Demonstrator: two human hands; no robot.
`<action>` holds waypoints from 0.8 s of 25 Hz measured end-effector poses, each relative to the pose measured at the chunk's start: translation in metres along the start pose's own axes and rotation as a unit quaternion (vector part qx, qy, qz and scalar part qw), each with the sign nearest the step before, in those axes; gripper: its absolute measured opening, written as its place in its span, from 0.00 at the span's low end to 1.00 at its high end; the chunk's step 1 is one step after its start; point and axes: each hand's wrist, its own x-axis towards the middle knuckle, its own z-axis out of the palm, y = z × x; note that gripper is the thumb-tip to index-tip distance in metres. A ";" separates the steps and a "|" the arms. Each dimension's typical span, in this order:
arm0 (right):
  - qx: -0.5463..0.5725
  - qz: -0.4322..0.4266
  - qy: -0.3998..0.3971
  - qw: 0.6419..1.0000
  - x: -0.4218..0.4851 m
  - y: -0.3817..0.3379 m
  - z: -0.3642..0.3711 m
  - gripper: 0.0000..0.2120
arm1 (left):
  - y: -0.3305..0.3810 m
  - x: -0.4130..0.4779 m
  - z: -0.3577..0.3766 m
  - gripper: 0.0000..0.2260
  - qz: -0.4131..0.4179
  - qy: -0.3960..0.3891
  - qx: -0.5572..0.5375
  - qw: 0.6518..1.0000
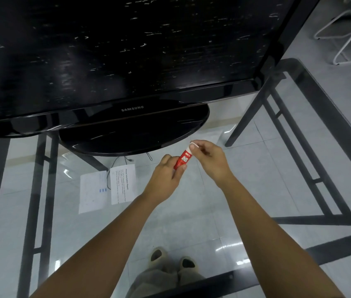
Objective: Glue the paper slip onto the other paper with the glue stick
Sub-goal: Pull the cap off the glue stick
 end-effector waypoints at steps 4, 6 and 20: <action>0.033 0.026 0.109 0.993 0.013 -0.001 -0.007 0.12 | -0.017 -0.013 -0.004 0.16 -0.029 -0.015 0.022 0.999; -0.028 0.000 0.125 0.992 0.019 0.005 -0.009 0.13 | -0.028 -0.024 -0.004 0.16 -0.054 -0.013 0.028 0.998; -0.242 -0.043 0.027 0.969 0.020 0.050 0.015 0.18 | -0.041 -0.040 -0.015 0.16 -0.077 0.031 -0.003 0.997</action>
